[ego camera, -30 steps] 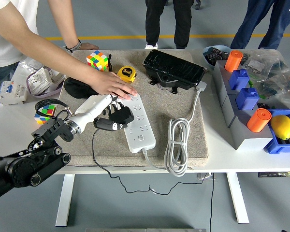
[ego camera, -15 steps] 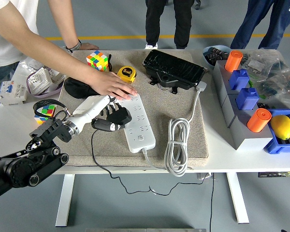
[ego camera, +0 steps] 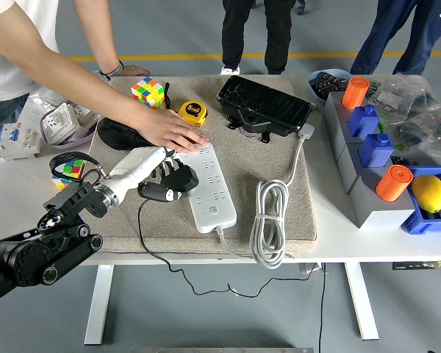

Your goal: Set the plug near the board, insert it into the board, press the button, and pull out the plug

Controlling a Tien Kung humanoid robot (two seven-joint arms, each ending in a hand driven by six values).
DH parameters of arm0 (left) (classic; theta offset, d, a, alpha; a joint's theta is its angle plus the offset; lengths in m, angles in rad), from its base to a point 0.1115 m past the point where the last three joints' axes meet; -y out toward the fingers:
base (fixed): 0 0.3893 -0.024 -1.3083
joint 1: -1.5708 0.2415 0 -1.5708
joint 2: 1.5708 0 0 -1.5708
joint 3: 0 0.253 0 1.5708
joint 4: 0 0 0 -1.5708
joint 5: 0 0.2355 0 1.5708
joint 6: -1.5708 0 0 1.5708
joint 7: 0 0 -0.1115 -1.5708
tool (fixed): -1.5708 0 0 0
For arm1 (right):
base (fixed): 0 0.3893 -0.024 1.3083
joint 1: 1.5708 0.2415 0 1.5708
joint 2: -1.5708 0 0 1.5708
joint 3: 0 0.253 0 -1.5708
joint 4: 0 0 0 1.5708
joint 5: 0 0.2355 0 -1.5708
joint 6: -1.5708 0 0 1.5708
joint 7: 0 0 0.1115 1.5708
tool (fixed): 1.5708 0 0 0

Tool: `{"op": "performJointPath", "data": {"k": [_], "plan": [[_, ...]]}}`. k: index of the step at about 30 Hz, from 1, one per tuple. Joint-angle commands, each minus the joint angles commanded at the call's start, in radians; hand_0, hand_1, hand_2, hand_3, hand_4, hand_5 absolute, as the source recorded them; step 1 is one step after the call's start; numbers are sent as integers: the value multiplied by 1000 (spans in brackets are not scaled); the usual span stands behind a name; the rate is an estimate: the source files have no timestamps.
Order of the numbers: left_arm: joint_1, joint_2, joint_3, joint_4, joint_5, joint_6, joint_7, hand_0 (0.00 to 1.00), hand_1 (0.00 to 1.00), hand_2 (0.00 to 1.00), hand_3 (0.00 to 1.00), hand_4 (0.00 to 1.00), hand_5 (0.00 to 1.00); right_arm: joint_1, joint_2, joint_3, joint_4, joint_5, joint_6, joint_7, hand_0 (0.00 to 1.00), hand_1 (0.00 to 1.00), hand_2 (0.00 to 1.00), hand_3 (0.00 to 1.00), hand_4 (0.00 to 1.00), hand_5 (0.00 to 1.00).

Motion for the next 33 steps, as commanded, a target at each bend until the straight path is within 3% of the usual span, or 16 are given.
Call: {"op": "performJointPath", "data": {"k": [2,3,20,21,26,27,32,33], "plan": [[0,-1,-1,0,2,-1,3,283,412,447,537,844,43,0,0,1,1,0,0,0,605,632,615,545,915,400],[0,-2,-2,0,2,0,3,332,489,525,563,888,75,0,0,1,1,0,0,0,605,632,616,546,916,399],[-2,-2,-8,-8,39,-28,24,342,510,543,569,902,88,-1,1,1,1,0,-1,2,607,632,615,546,916,400],[-2,-2,-9,-8,39,-28,24,337,513,541,574,998,219,0,1,1,1,0,-1,2,607,632,616,546,917,399],[-1,-4,-13,-8,37,-35,24,337,513,541,574,998,219,-1,2,5,0,1,-1,3,607,632,616,546,917,399],[-1,-4,-14,-8,35,-38,26,385,547,580,647,998,417,-2,2,5,1,1,-1,3,608,631,615,546,918,399],[0,-4,-20,-8,39,-47,32,385,547,580,647,998,417,-1,2,4,0,2,-1,3,608,631,615,546,918,399],[0,-4,-21,-9,40,-46,31,438,574,591,656,998,463,-2,3,4,0,1,-1,4,608,631,615,546,917,398]]}}
